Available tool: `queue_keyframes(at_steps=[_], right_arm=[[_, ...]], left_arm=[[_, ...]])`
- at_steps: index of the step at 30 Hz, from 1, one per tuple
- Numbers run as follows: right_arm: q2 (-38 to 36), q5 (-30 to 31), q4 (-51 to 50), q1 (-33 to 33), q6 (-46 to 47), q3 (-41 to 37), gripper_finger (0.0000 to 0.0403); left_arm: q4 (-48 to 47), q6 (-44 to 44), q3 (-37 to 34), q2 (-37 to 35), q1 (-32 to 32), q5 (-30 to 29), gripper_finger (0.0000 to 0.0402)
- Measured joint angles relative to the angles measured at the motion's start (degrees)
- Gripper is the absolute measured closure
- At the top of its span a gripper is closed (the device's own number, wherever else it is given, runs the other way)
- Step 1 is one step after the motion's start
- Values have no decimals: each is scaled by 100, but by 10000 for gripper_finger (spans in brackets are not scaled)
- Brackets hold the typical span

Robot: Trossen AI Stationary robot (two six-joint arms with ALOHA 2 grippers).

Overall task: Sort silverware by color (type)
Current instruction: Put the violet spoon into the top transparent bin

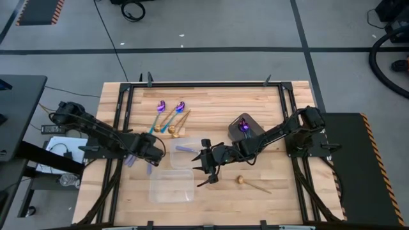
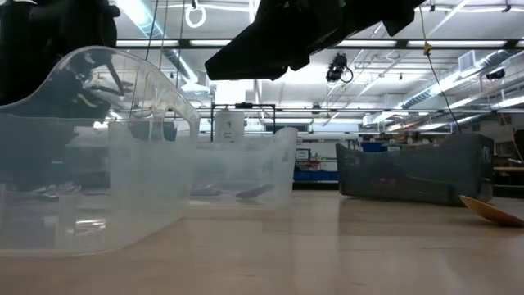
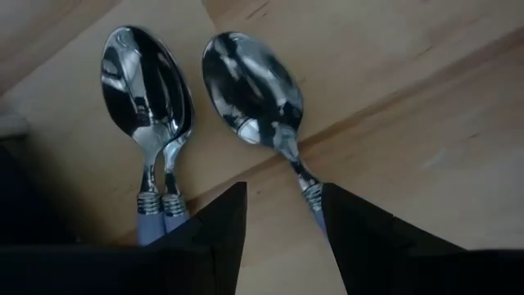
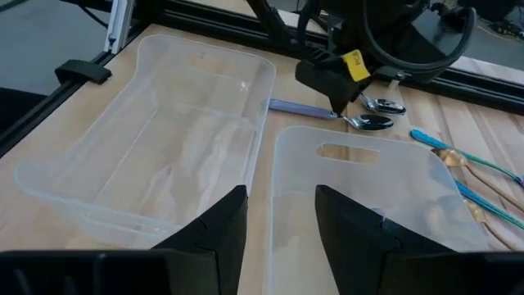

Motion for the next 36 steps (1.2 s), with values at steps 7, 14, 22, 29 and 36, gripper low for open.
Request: queue_keyframes(at_steps=[7, 14, 22, 29, 36], right_arm=[[0, 2, -12, 86, 116, 0, 247], [-2, 4, -23, 141, 120, 0, 247], [-2, 5, -44, 156, 162, 0, 247], [-7, 7, -54, 156, 174, 0, 247], [-7, 9, -60, 156, 170, 0, 247]], left_arm=[[309, -46, 0, 6, 183, -161, 235], [294, -216, 0, 341, 362, -37, 235], [415, 58, 33, 791, 544, 289, 249], [510, 488, 26, 794, 699, 292, 291], [593, 781, 22, 802, 691, 163, 374]])
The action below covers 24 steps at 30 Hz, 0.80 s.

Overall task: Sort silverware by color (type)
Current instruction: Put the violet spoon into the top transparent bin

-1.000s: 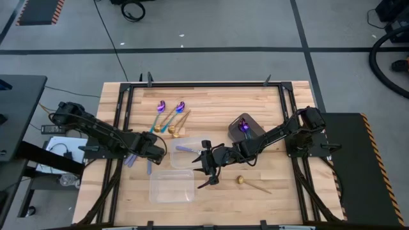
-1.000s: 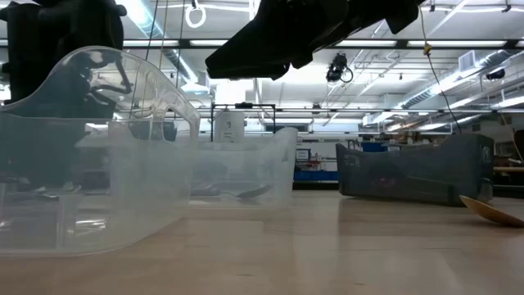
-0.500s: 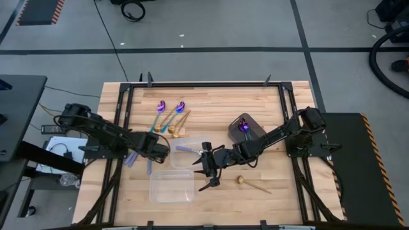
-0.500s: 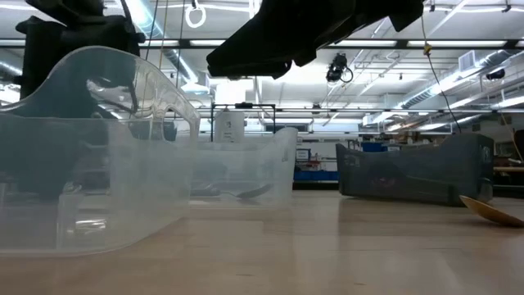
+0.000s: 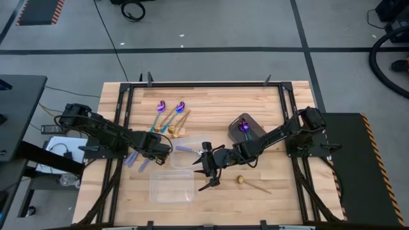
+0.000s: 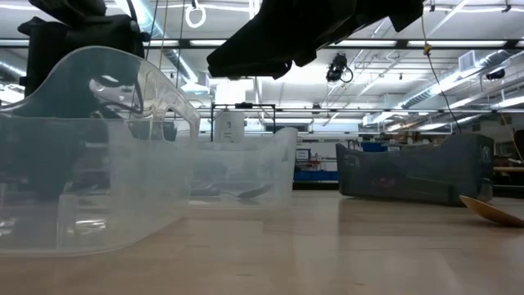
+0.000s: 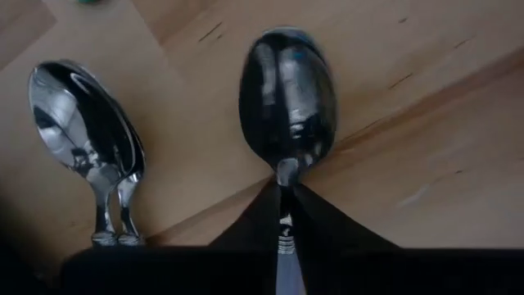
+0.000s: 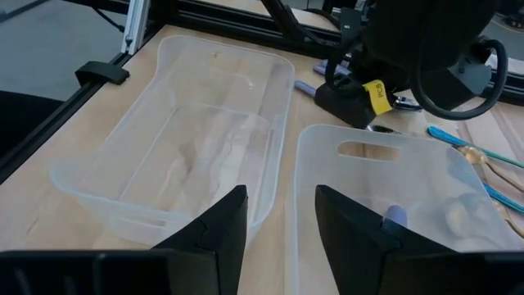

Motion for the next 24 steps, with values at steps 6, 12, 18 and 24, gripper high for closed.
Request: queue_keyframes(at_steps=[6, 12, 18, 24], right_arm=[[0, 0, -37, 0, 33, 0, 247], [0, 5, -36, 0, 35, 0, 247], [0, 65, -85, 4, 35, 0, 247], [0, 491, -152, 6, 35, 0, 247]], left_arm=[[-18, 507, -9, -11, 0, -169, 387], [-292, 916, 299, 19, 20, -533, 394], [-511, 1317, 679, 13, 9, -604, 400], [-915, 1607, 925, 9, 7, -608, 401]])
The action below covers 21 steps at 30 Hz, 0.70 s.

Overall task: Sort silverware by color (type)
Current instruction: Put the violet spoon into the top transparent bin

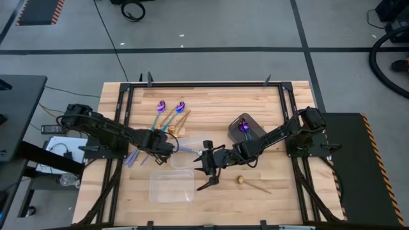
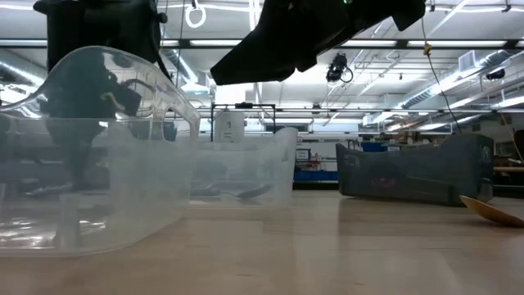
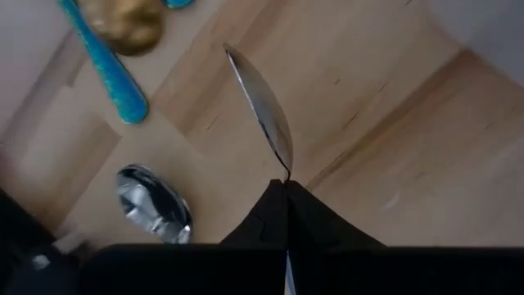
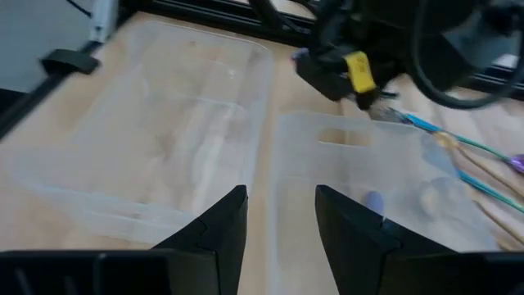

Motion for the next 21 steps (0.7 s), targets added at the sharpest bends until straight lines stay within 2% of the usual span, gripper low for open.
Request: queue_keyframes(at_steps=[3, 11, 16, 21], right_arm=[[0, 260, -12, 35, -2, 0, 247], [0, 939, -100, 181, -197, -2, 247], [0, 1190, -139, 233, -206, -2, 247], [-55, 1241, -177, 261, -129, -2, 247]], left_arm=[[-181, 22, 220, -7, -48, -221, 401], [-670, 156, 813, -11, -544, -1265, 401], [-1098, 14, 1111, -11, -899, -2067, 401], [-1027, 509, 1338, -11, -1154, -2675, 401]])
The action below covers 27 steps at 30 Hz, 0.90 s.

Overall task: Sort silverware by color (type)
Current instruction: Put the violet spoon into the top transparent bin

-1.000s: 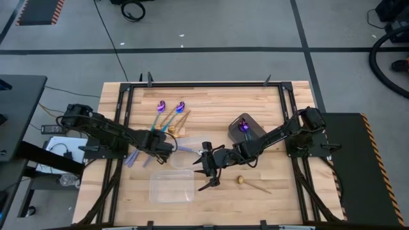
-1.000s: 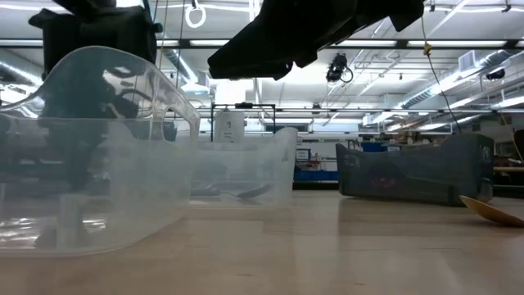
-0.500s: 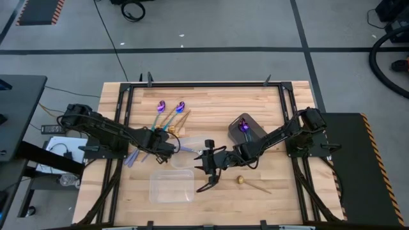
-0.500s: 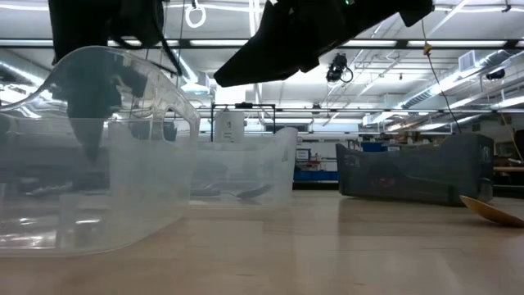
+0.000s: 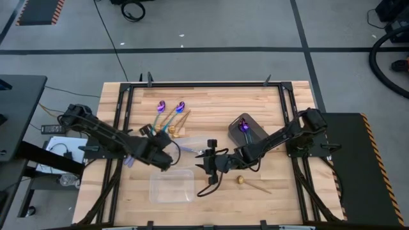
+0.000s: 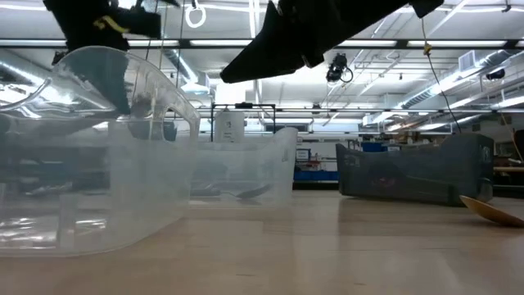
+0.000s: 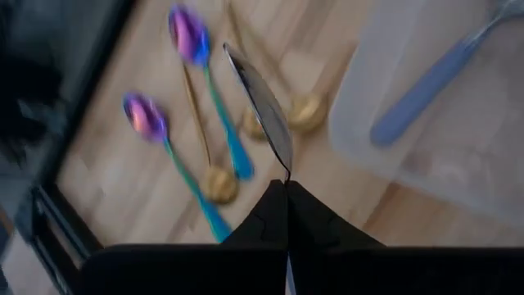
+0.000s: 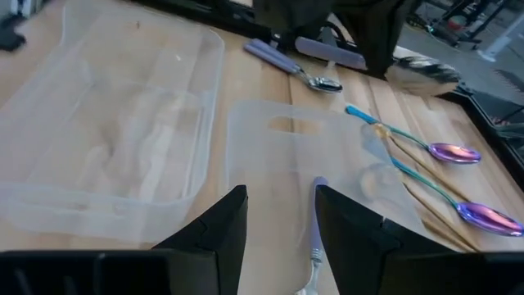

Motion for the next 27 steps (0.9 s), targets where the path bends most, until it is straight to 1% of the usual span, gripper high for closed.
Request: queue_keyframes(at_steps=[3, 7, 11, 14, 17, 19, 23, 27], right_arm=[[-141, -7, -196, 0, 196, 0, 247], [-255, -8, -539, 63, 502, 0, 247], [-255, -19, -692, 148, 751, -1, 247], [-253, 85, -862, 219, 988, 0, 247], [-253, 299, -936, 343, 1187, 0, 247], [-253, 451, -984, 433, 1296, 0, 247], [-253, 982, -1115, 629, 1485, 0, 247], [-253, 1385, -1336, 786, 1732, 0, 247]], left_arm=[[279, 630, 110, 2, -125, -317, 401], [802, 1758, 215, 2, -292, -704, 401], [1429, 2745, 236, 2, -372, -922, 401], [1786, 3167, 236, 2, -360, -926, 401], [2078, 3336, 236, 2, -295, -875, 401], [2264, 3227, 236, 2, -185, -707, 401], [2575, 3300, 236, 6, 67, -116, 401], [2820, 3905, 236, 46, 166, -55, 401]])
